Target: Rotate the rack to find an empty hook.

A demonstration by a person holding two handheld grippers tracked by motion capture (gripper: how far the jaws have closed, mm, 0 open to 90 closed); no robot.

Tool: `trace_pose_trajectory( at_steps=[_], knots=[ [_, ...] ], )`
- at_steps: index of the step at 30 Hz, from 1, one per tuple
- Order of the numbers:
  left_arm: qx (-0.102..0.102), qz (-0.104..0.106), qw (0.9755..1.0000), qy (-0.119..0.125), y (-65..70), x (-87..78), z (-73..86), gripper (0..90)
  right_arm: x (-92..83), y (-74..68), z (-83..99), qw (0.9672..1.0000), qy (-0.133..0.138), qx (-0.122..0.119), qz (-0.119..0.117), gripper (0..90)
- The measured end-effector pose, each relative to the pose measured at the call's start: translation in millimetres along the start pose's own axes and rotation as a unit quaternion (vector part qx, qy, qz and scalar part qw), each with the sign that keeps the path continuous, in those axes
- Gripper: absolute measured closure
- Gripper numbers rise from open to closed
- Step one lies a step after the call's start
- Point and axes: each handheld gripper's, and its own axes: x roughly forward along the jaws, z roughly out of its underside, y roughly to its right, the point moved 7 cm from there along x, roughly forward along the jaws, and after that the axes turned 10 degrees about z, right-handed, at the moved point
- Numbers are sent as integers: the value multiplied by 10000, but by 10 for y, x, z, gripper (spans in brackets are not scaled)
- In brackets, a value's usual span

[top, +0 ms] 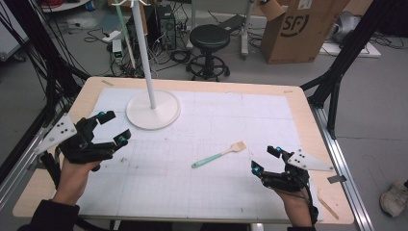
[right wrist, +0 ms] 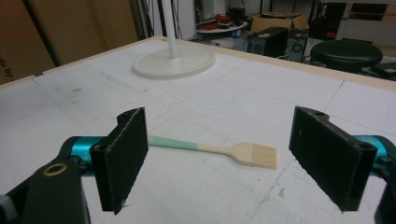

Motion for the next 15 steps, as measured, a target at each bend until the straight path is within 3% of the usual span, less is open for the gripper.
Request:
trace_pose_trajectory(
  at_steps=[4,12,15],
  knots=[
    [106,-88,9999,-54,30,-40,171,178,10,-10,36,10000,14,3,32,206],
    [-164,-130,9997,-93,20,-111,432,178,-5,-58,68,10000,-23,13,29,227],
    [-114,-168,9997,-167,30,-138,450,178,-8,-63,67,10000,-19,18,17,243]
  ],
)
